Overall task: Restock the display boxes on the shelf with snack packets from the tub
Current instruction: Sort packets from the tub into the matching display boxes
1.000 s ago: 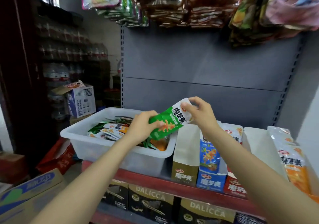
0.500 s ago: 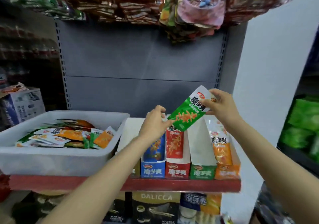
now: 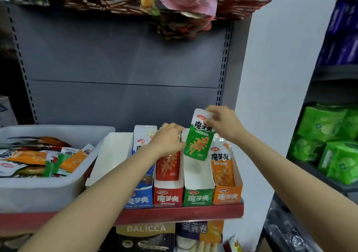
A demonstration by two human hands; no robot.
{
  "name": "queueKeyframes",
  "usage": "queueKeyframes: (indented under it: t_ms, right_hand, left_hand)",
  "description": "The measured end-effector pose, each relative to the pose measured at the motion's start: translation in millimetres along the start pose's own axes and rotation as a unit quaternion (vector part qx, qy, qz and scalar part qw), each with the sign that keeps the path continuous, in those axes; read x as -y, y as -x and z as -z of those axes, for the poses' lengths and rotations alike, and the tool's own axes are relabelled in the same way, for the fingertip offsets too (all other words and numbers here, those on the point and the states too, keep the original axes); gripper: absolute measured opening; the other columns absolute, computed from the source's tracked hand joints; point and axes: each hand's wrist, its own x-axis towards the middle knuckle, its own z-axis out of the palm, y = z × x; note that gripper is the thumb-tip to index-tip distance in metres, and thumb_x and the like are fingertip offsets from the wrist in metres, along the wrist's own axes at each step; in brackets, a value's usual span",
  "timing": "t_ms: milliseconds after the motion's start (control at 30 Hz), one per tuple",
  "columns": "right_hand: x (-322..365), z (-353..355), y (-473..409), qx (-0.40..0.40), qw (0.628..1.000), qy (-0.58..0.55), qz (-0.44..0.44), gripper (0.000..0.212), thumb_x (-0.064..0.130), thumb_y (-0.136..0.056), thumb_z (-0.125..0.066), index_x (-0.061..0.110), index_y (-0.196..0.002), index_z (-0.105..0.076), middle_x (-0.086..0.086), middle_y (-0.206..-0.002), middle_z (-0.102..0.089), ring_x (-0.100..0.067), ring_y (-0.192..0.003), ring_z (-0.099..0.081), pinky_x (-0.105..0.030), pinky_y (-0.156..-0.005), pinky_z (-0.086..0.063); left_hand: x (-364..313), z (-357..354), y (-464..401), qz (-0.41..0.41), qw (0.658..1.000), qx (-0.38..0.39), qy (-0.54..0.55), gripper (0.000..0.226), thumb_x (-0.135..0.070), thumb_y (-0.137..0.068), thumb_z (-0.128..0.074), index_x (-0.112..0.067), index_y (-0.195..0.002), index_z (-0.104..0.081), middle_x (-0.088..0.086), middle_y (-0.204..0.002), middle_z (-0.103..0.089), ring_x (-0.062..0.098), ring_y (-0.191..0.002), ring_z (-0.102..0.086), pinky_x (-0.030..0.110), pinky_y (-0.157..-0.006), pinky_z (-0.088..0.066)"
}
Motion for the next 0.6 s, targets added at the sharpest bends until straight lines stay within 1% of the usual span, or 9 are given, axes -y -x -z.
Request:
queueKeyframes:
  t_ms: [100,133,200,233,300,367,467,600]
  right_hand:
    - [-4,-14,-12,0.07,0.996,0.048,0.014,0.01,0.01,-0.086,-0.062,0.02,-0.084,-0.06,-0.001,-0.083,-0.064,-0.021,-0.08,-0.062,-0.033,-0.072,-0.05]
    - [-6,-19,-16,0.09,0.994,0.057,0.017,0.009,0.01,-0.086,-0.064,0.019,-0.085,-0.061,0.0,-0.082,-0.064,-0.019,-0.078,-0.061,-0.03,-0.069,-0.05]
    - [-10,-27,-22,0.127,0.989,0.064,0.028,0.008,0.009,-0.083,-0.067,0.013,-0.091,-0.065,0.003,-0.082,-0.061,-0.016,-0.076,-0.057,-0.022,-0.063,-0.043]
    - [-12,-30,-25,0.145,0.987,0.065,0.03,0.01,0.008,-0.083,-0.068,0.01,-0.093,-0.065,0.002,-0.082,-0.061,-0.015,-0.077,-0.056,-0.021,-0.063,-0.041]
    - [-16,-35,-30,0.182,0.98,0.072,0.035,0.01,0.007,-0.084,-0.065,0.009,-0.094,-0.066,0.002,-0.085,-0.061,-0.014,-0.08,-0.056,-0.022,-0.07,-0.04]
    - [-19,-39,-33,0.201,0.975,0.083,0.041,0.01,0.008,-0.086,-0.063,0.008,-0.095,-0.066,0.001,-0.088,-0.062,-0.014,-0.083,-0.056,-0.023,-0.074,-0.04]
    - [-23,-41,-39,0.204,0.974,0.09,0.038,0.011,0.01,-0.088,-0.061,0.008,-0.098,-0.066,-0.004,-0.098,-0.066,-0.015,-0.086,-0.056,-0.025,-0.076,-0.041]
    - [-25,-40,-44,0.206,0.976,0.069,0.022,0.013,0.01,-0.088,-0.062,0.011,-0.101,-0.064,-0.005,-0.105,-0.065,-0.02,-0.099,-0.059,-0.033,-0.087,-0.047]
  left_hand:
    - [2,0,1,-0.002,1.0,-0.008,0.012,0.058,-0.029,-0.086,-0.057,-0.02,-0.14,-0.04,0.004,-0.14,-0.042,0.026,-0.128,-0.033,0.036,-0.104,-0.033]
    - [3,0,1,-0.001,1.0,-0.007,0.017,0.057,-0.029,-0.086,-0.056,-0.021,-0.14,-0.04,0.004,-0.138,-0.042,0.025,-0.127,-0.034,0.035,-0.103,-0.033]
    - [4,0,1,0.001,1.0,-0.002,0.017,0.058,-0.031,-0.086,-0.056,-0.021,-0.14,-0.039,0.004,-0.137,-0.043,0.025,-0.127,-0.034,0.035,-0.102,-0.034]
    - [5,0,1,0.0,1.0,-0.002,0.011,0.057,-0.031,-0.086,-0.055,-0.021,-0.14,-0.039,0.004,-0.136,-0.043,0.024,-0.126,-0.035,0.035,-0.102,-0.034]
    - [4,-1,1,-0.008,1.0,-0.008,-0.008,0.055,-0.033,-0.086,-0.055,-0.021,-0.138,-0.041,0.004,-0.134,-0.045,0.024,-0.126,-0.035,0.037,-0.102,-0.035]
    - [4,-1,1,-0.015,1.0,-0.016,-0.019,0.053,-0.035,-0.087,-0.053,-0.021,-0.137,-0.042,0.003,-0.133,-0.046,0.023,-0.126,-0.035,0.037,-0.101,-0.035]
    - [5,1,1,-0.014,1.0,-0.027,-0.007,0.049,-0.035,-0.091,-0.048,-0.021,-0.138,-0.042,0.003,-0.134,-0.047,0.022,-0.126,-0.036,0.037,-0.101,-0.035]
    - [11,5,0,-0.006,0.999,-0.026,-0.018,0.05,-0.028,-0.094,-0.045,-0.014,-0.142,-0.037,0.005,-0.142,-0.042,0.023,-0.131,-0.033,0.036,-0.105,-0.033]
